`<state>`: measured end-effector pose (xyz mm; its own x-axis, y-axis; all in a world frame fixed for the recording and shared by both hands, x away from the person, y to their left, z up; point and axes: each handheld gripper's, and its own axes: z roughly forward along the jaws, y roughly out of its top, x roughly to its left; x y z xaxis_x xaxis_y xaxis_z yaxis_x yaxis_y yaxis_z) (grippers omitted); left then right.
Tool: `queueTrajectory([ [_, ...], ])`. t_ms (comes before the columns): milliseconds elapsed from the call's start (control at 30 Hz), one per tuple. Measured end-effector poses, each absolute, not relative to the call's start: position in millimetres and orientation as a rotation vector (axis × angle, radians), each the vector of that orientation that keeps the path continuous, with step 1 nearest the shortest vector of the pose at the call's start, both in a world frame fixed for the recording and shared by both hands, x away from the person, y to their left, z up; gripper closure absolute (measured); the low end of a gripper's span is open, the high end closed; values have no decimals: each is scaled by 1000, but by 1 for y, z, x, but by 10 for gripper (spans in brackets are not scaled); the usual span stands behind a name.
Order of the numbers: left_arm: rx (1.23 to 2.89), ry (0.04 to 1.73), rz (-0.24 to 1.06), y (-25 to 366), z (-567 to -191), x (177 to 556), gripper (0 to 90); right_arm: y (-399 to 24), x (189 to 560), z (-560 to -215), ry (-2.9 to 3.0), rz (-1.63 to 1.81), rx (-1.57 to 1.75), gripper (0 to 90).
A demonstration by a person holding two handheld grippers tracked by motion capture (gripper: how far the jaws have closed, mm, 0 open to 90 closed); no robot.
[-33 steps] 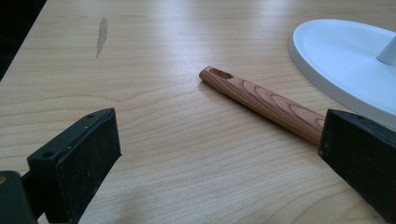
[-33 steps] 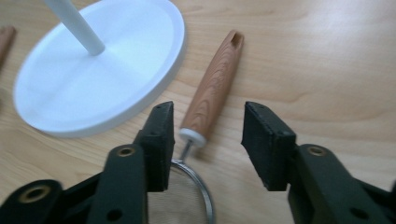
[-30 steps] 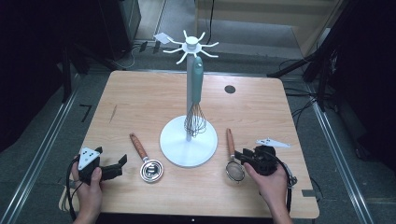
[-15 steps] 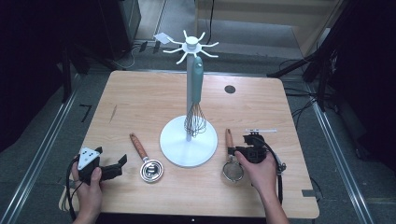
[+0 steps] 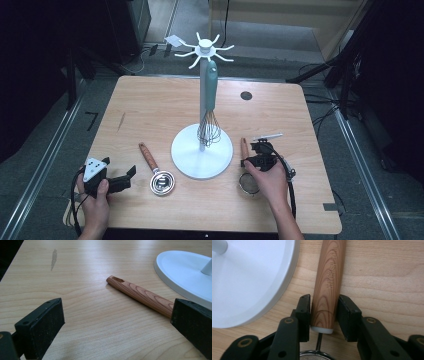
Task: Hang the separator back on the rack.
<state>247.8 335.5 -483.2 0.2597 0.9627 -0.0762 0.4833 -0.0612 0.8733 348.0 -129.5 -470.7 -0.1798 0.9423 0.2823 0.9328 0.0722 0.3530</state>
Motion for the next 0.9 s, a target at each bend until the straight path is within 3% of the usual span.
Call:
queueTrajectory([
  [333,1677,1348,705,336,-483,248,0,-135,343,-466,2283,784,1923,702],
  [900,1677,1347,705,336,-483,248,0,-150,320,-426,2118,1247,1690,702],
])
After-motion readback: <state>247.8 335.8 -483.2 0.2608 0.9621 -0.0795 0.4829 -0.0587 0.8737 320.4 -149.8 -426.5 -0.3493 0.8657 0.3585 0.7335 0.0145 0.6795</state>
